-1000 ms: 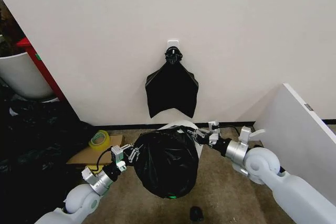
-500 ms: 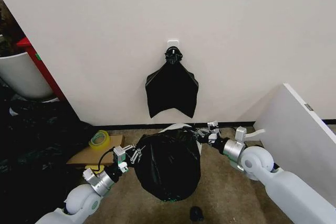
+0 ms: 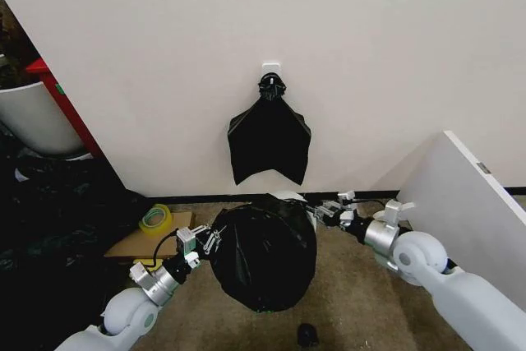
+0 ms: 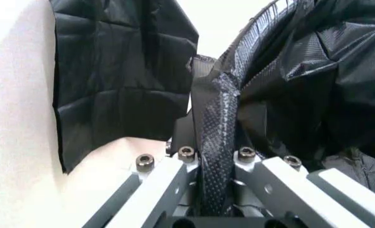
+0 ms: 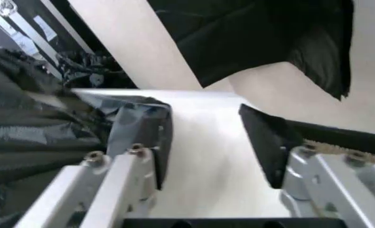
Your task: Place the garbage bag over the trash bin.
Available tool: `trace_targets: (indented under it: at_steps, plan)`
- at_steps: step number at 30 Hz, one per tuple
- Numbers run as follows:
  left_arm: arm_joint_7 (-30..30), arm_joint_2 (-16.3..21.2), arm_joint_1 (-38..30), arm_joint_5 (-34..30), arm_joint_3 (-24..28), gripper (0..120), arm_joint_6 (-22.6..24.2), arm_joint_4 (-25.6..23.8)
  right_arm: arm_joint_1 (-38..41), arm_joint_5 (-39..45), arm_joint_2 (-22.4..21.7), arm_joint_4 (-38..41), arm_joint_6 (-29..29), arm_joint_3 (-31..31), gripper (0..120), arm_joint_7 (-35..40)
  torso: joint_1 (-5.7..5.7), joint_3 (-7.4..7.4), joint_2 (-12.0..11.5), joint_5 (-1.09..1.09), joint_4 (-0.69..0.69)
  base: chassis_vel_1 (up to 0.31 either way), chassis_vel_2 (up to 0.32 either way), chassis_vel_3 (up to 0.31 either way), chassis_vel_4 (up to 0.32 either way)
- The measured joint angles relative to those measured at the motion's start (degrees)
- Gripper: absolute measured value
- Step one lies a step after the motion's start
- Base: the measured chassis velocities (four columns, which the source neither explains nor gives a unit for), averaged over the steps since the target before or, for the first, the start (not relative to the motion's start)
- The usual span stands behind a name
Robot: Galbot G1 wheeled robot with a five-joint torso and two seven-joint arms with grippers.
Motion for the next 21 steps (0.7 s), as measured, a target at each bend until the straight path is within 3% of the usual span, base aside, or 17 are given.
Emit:
trace_targets:
  at_steps: [4,6,8,12,14,15,21]
  plan:
    - [0.25,0.03,-0.11,0.15,0.02,1,0.0,0.29,-0.55,1.27,-0.59,0.16,-0.63,1.33,58,-0.46,0.0,0.0,0.0,0.0,0.01,0.0,0.0,0.0,0.0]
    - [0.27,0.02,-0.2,0.39,0.05,1,-0.01,0.45,-1.1,1.97,-1.08,0.31,-0.68,2.7,71,-0.78,0.0,0.0,0.0,-0.01,0.0,0.0,0.0,0.0,0.0]
    - [0.27,-0.03,-0.22,0.48,0.07,1,0.0,0.51,-1.34,2.12,-1.17,0.23,-0.67,3.32,75,-0.77,0.0,0.0,0.0,0.0,0.01,0.0,0.0,0.0,0.0]
    - [0.3,-0.16,-0.15,1.02,0.12,1,0.0,0.51,-2.8,2.14,-1.75,-0.5,-0.55,4.36,93,-1.81,0.0,0.0,0.0,0.0,0.01,0.0,0.0,0.0,0.0]
    - [0.29,-0.15,-0.12,1.15,0.11,1,-0.01,0.44,-3.47,1.09,-2.07,-0.45,-0.13,4.42,97,-3.5,0.0,0.0,0.0,0.0,0.01,0.0,0.0,0.0,0.0]
    - [0.15,-0.08,0.0,1.33,-0.04,1,-0.01,0.28,-4.39,-2.2,-2.48,-0.12,0.92,4.53,99,-7.81,0.0,0.0,0.0,0.0,-0.01,0.0,0.0,0.0,0.0]
    - [-0.07,-0.09,0.19,1.51,-0.25,1,0.02,0.03,-3.84,-2.02,-2.34,-0.02,1.91,4.53,100,-8.4,0.0,0.01,0.0,-0.01,0.01,0.0,0.0,0.0,0.0]
